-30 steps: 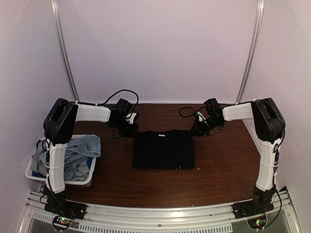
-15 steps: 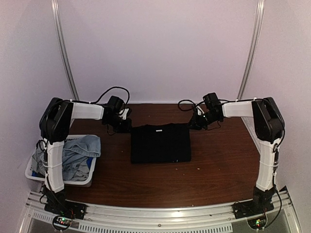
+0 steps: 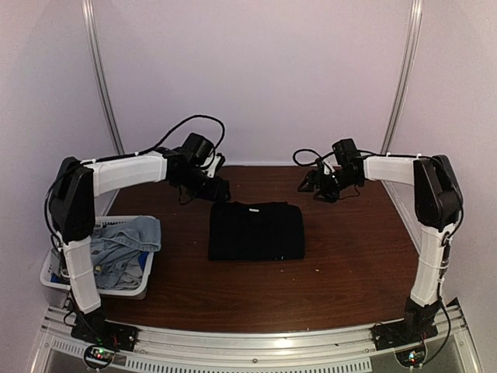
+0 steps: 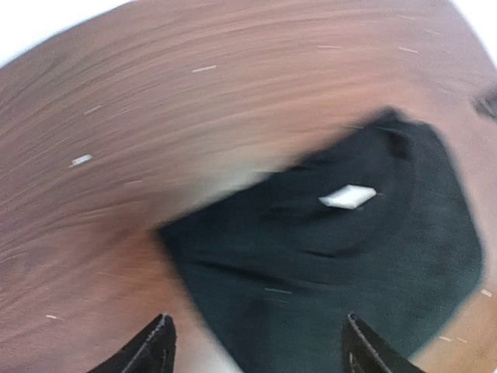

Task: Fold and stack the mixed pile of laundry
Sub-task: Adjust the square-folded T-shirt at the center of the board, then move the square folded T-shirt to the corner of the board.

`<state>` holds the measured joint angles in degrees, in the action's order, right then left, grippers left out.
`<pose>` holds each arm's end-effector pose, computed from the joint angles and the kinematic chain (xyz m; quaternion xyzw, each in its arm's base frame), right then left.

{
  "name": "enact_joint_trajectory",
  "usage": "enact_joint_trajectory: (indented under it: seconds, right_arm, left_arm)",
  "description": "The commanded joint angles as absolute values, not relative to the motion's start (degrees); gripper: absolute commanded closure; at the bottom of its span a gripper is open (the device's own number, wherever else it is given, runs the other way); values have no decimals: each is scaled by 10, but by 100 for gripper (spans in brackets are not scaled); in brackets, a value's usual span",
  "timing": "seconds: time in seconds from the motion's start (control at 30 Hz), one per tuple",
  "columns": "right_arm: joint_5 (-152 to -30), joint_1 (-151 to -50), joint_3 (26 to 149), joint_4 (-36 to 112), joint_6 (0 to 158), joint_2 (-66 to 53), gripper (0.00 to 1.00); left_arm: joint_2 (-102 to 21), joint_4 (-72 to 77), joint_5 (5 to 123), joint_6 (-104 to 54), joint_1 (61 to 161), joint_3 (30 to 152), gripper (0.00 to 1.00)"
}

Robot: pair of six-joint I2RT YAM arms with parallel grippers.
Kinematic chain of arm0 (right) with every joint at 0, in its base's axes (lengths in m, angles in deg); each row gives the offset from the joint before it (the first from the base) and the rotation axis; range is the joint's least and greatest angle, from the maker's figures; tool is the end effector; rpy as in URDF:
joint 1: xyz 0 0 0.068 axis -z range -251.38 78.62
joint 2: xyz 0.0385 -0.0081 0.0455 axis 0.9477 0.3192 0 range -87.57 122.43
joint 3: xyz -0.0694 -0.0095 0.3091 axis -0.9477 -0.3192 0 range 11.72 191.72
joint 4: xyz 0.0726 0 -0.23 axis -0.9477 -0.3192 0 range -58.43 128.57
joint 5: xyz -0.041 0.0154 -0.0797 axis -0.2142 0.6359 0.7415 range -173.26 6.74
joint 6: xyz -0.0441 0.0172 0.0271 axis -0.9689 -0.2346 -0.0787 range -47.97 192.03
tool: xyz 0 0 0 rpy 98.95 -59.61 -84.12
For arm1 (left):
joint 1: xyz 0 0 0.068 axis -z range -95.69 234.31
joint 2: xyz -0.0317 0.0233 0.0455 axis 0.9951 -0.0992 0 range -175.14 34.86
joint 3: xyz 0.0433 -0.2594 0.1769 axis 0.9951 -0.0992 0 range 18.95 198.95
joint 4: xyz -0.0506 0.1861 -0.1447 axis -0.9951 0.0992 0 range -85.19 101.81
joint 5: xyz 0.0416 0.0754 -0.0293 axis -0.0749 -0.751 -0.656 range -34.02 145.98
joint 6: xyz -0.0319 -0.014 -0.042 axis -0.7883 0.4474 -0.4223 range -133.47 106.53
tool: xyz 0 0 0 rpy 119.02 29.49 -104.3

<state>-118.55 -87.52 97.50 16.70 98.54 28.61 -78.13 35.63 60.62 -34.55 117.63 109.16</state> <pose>0.4196 0.1434 0.2479 -0.0161 0.9070 0.3792 0.1828 0.3623 -0.2418 0.2782 0.1138 0.9425 -0.1768 0.2599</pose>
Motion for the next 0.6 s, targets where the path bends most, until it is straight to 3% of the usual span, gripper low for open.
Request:
enact_joint_trajectory:
  seconds: [0.0,0.17,0.4,0.57]
  right_arm:
    - [-1180,-861,970,140,976,217,22]
    - [-1190,-851,937,129,972,186,22]
    - [-1201,-850,891,133,976,151,22]
    - [-1213,-851,868,137,977,131,22]
  left_arm:
    - [-793,404,586,-330,1266,1113,22]
    - [-878,422,586,-350,1307,1154,8]
    - [-954,456,501,-368,1307,1192,3]
    - [-989,480,494,-369,1255,1207,2]
